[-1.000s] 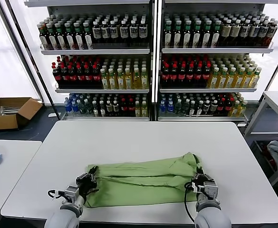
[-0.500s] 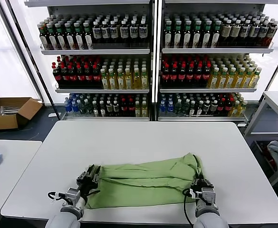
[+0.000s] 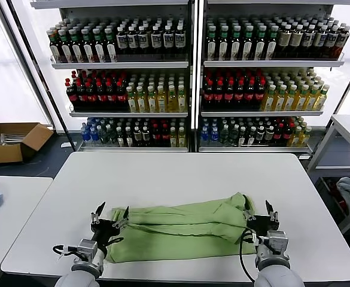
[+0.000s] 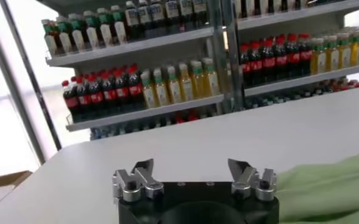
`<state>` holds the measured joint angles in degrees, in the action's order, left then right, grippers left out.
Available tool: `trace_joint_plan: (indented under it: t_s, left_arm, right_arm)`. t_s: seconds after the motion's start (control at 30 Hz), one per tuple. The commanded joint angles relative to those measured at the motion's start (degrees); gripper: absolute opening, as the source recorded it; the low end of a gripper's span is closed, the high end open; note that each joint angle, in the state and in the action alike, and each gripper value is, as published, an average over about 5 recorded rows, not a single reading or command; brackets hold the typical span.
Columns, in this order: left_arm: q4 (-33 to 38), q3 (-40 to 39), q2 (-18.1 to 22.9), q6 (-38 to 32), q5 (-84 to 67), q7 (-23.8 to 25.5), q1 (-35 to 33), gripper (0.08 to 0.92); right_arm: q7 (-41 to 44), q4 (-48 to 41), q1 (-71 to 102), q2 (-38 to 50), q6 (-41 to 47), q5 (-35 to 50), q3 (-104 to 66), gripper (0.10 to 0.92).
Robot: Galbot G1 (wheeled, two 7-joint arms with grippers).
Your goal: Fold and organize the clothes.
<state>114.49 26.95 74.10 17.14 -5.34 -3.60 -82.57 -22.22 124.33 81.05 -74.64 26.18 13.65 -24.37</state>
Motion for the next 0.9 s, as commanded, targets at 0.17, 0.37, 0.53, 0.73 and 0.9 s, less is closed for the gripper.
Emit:
trace_joint_plan:
  t_s: [0.17, 0.37, 0.53, 0.73, 0.9]
  left_arm:
    - [-0.2, 0.7, 4.1, 4.0, -5.5, -3.0, -2.9, 0.821]
    - [-1.7, 0.8, 4.6, 4.7, -7.6, -3.0, -2.7, 0.823]
    - [-2.4, 0.8, 4.9, 4.7, -8.5, -2.8, -2.9, 0.821]
    - [-3.5, 0.9, 4.8, 4.8, -9.7, -2.3, -2.9, 0.72]
    - [-4.0, 1.0, 4.8, 4.8, -10.8, -1.9, -2.8, 0.573]
  right_arm:
    - [0.0, 3.8, 0.9, 0.9, -1.6, 0.5, -0.4, 0.818]
    - [0.1, 3.6, 1.2, 1.3, -1.7, 0.6, -0.3, 0.823]
    - [0.1, 3.4, 1.2, 1.2, -1.7, 0.6, -0.2, 0.823]
    - [0.1, 3.6, 1.0, 1.2, -1.6, 0.6, -0.1, 0.823]
    - [0.0, 3.6, 0.8, 1.2, -1.5, 0.5, -0.1, 0.823]
